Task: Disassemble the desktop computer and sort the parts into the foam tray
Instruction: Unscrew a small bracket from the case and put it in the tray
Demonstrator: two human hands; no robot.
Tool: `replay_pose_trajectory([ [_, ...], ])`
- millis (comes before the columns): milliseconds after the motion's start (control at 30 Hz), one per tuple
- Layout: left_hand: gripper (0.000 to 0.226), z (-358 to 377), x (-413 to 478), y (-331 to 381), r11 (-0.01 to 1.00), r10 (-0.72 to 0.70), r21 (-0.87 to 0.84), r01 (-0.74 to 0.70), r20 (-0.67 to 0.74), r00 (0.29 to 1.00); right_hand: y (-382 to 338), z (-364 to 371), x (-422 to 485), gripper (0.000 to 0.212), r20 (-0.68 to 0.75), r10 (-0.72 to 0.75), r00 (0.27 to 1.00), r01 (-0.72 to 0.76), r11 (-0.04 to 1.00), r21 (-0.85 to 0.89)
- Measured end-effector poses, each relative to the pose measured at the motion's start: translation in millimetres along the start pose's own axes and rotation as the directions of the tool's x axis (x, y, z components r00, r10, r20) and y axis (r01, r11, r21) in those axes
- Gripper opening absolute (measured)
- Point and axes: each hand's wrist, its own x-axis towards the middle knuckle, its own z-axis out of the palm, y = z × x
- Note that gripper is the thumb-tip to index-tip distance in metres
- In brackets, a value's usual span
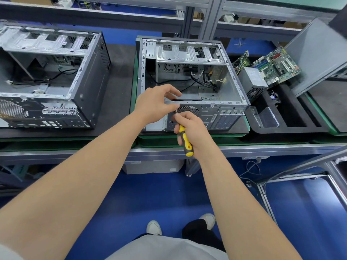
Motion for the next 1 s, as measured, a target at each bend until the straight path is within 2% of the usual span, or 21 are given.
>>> replay_pose_trajectory([
  [100,0.025,-0.3,-0.7,1.0,1.0,-0.004,-0.002,0.004,-0.002,1.0,0.2,3.7,-0.8,0.016,0.169,0.112,0.979,-0.157,0.947,0.281],
  [233,0.023,-3.2,-2.3,2.1,1.0,-0.021,0.0,0.021,0.017,1.0,-3.2,7.3,0.2,0.033,0.36,0.162,0.919,-0.357,0.729,0.585],
  [333,0.032,-8.0,-4.1,1.2,0.999,-0.02,-0.05,0.023,0.063,0.998,-2.8,8.5,2.4,0.036,0.389,0.143,0.91,-0.378,0.672,0.637],
  [433,0.035,-9.8,-5.0,0.7,0.998,-0.019,-0.064,0.025,0.09,0.996,1.4,10.1,4.3,0.032,0.319,0.134,0.938,-0.308,0.746,0.591],
  [500,0.037,-9.6,-4.7,1.1,0.997,-0.022,-0.07,0.028,0.093,0.995,3.9,10.7,6.3,0.029,0.231,0.115,0.966,-0.216,0.85,0.48],
  [600,0.043,-9.0,-3.9,1.0,0.997,-0.028,-0.065,0.034,0.097,0.995,5.4,10.9,7.6,0.03,0.076,0.056,0.996,-0.072,0.972,0.225],
  [733,0.043,-7.6,-3.0,0.0,0.998,-0.025,-0.047,0.029,0.09,0.996,1.7,13.7,2.8,0.028,-0.083,-0.053,0.995,0.043,0.991,-0.123],
  [767,0.041,-6.8,-2.8,-0.4,0.999,-0.02,-0.042,0.024,0.083,0.996,0.2,15.5,1.4,0.027,-0.137,-0.11,0.984,0.069,0.958,-0.28],
  [800,0.038,-6.3,-2.5,-0.9,0.999,-0.015,-0.037,0.018,0.076,0.997,-1.0,17.8,0.3,0.025,-0.188,-0.187,0.964,0.08,0.881,-0.467],
  [867,0.031,-4.7,-2.4,-1.9,1.0,0.0,-0.027,0.002,0.062,0.998,0.1,22.5,-0.3,0.024,-0.244,-0.353,0.903,0.014,0.591,-0.806],
  [900,0.028,-4.0,-2.4,-2.2,1.0,0.012,-0.02,-0.01,0.055,0.998,1.8,24.6,0.5,0.024,-0.246,-0.418,0.875,-0.034,0.453,-0.891],
  [933,0.026,-3.4,-2.3,-2.6,1.0,0.022,-0.014,-0.022,0.048,0.999,3.1,26.5,1.3,0.025,-0.237,-0.459,0.857,-0.053,0.378,-0.924],
  [967,0.026,-3.0,-2.4,-2.7,1.0,0.03,-0.01,-0.03,0.042,0.999,4.0,27.4,3.0,0.026,-0.231,-0.471,0.851,-0.052,0.362,-0.931],
  [1000,0.026,-2.8,-2.5,-2.7,0.999,0.033,-0.009,-0.033,0.037,0.999,4.1,26.6,4.2,0.026,-0.23,-0.462,0.857,-0.035,0.392,-0.919],
])
